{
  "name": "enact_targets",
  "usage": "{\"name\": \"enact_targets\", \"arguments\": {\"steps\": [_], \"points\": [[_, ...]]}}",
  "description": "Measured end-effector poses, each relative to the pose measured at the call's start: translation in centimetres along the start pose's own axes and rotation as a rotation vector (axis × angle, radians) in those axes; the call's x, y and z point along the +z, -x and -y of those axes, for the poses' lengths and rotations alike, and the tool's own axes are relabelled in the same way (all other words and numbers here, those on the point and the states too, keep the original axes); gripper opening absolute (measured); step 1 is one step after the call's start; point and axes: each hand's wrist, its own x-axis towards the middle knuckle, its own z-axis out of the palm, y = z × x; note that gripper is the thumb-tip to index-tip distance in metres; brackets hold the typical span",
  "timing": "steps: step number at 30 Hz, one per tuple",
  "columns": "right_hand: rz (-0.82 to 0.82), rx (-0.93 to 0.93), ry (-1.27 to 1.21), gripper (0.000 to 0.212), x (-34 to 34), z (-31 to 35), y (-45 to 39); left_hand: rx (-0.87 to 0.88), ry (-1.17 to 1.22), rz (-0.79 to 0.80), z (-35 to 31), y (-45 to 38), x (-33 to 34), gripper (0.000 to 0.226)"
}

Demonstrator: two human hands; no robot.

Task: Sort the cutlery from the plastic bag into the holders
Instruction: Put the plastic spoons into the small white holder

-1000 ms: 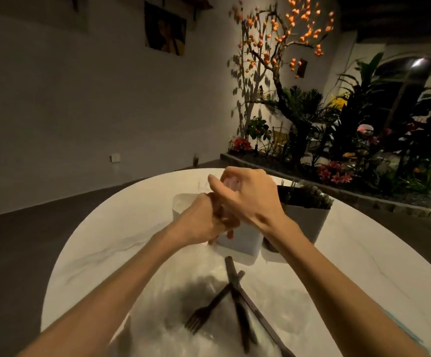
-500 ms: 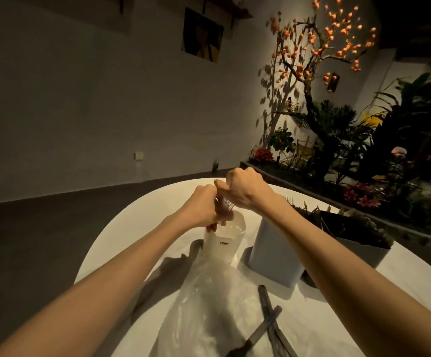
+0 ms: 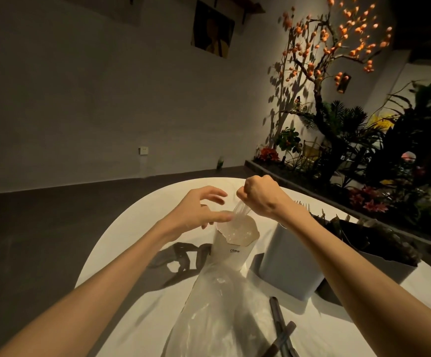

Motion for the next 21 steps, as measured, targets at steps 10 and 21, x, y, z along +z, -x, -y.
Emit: {"name": "enact_targets", "arguments": {"steps": [10,21], "points": [[0.124,-0.162,0.042,0.029,4.0,1.4,2.1,-0.115,0.094,0.128,2.3,0.6,0.6,0.064],[0.057,-0.210,-0.074,0.034,7.3,0.1,4.2,-0.122,0.233,0.186,2.8,1.1,0.3,0.073]]}}
